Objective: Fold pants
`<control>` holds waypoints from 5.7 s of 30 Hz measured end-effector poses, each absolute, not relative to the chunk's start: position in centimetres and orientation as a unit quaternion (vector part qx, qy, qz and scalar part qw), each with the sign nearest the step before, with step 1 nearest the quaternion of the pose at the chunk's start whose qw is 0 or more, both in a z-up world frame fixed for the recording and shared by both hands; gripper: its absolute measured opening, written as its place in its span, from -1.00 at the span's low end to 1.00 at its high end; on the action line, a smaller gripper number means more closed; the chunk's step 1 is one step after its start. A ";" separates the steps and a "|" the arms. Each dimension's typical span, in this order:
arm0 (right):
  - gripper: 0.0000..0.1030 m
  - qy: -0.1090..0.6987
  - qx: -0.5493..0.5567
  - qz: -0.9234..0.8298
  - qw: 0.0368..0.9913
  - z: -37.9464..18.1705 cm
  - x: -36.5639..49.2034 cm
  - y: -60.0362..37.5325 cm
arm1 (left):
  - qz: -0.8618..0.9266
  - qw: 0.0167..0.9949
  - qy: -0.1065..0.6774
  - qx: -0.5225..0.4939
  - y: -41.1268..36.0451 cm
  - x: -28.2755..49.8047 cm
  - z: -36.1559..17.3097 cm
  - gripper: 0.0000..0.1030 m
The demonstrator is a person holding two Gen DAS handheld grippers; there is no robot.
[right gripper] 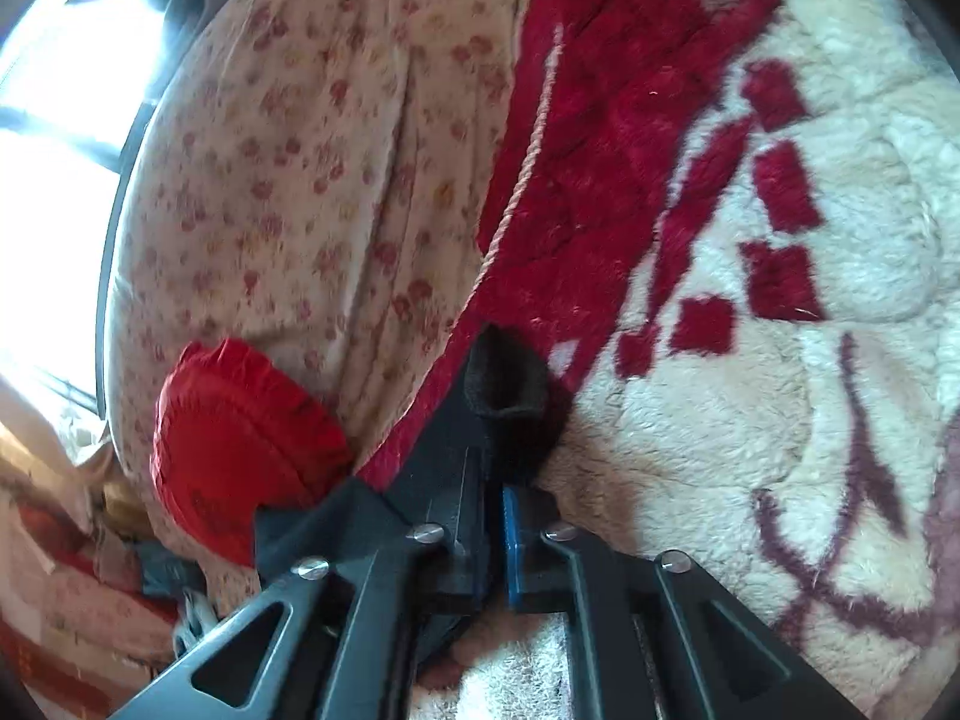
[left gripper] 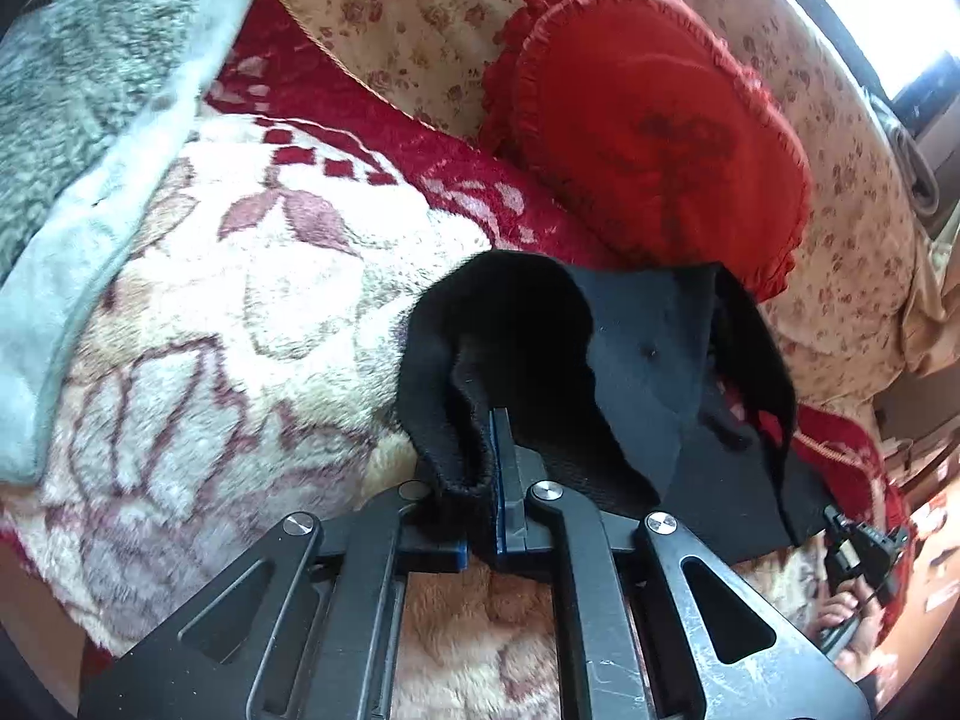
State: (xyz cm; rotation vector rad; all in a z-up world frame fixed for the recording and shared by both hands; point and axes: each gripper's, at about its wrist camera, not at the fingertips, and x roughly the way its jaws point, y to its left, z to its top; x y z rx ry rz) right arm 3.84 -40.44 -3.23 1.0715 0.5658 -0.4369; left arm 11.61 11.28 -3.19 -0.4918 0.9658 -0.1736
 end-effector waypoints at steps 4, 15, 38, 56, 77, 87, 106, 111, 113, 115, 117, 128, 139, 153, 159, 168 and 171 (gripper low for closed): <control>-0.93 0.250 0.482 -0.192 0.817 -0.7 2.5 -39.1 | -0.093 0.860 0.442 -0.239 13.2 9.3 -1.2 -0.92; -0.92 0.332 0.521 -0.196 0.761 -3.4 -6.5 -30.1 | -0.035 0.862 0.477 -0.168 20.3 8.7 -2.8 -0.78; -0.16 0.451 0.163 0.037 0.877 -1.1 4.2 -14.7 | -0.131 0.916 0.378 0.030 13.6 3.2 -1.1 -0.01; -0.96 0.394 0.207 0.093 0.891 0.3 3.8 -14.4 | -0.161 0.876 0.372 0.262 6.1 4.6 -4.9 -0.11; -0.96 0.094 0.448 0.143 0.877 9.3 -1.5 -23.9 | -0.041 0.935 0.353 0.007 15.5 17.5 3.1 -0.91; -0.14 0.149 0.603 -0.089 0.778 -1.4 5.5 -35.4 | 0.064 0.918 0.391 0.018 15.7 21.9 0.7 -0.78; -0.19 0.268 0.593 -0.124 0.750 -6.4 10.5 -36.2 | 0.013 0.931 0.358 0.066 9.7 18.0 -5.2 -0.22; -0.88 0.305 0.534 -0.130 0.778 -5.9 12.0 -35.6 | 0.013 0.931 0.363 0.046 10.3 18.0 -5.2 -0.05; -0.92 0.319 0.506 -0.141 0.789 -5.2 11.7 -35.1 | 0.012 0.929 0.367 0.035 10.7 18.1 -5.3 0.02; -0.92 0.326 0.482 -0.152 0.799 -4.5 11.5 -34.9 | 0.006 0.928 0.372 0.023 11.1 18.2 -5.3 0.04; -0.93 0.336 0.465 -0.168 0.802 -4.1 10.5 -34.5 | 0.001 0.927 0.376 0.013 11.4 18.3 -5.4 0.05; -0.99 0.345 0.364 -0.313 0.806 -1.5 6.9 -35.2 | 0.014 0.916 0.400 -0.035 12.9 19.0 -5.7 0.53; -0.99 0.439 0.181 -0.175 0.863 -1.9 14.3 -27.9 | 0.003 0.910 0.411 -0.065 13.7 19.3 -6.1 0.60; -0.98 0.458 0.242 -0.172 0.838 -3.8 14.3 -29.0 | -0.005 0.897 0.432 -0.094 14.6 20.0 -6.5 0.81; -0.98 0.455 0.234 -0.176 0.841 -3.8 14.2 -28.8 | -0.007 0.898 0.428 -0.098 14.7 19.9 -6.5 0.81; -0.98 0.459 0.222 -0.170 0.843 -3.9 14.1 -28.6 | -0.008 0.898 0.429 -0.100 14.6 19.8 -6.4 0.81; -0.98 0.459 0.214 -0.169 0.845 -3.9 14.1 -28.5 | -0.008 0.898 0.428 -0.102 14.7 19.8 -6.4 0.81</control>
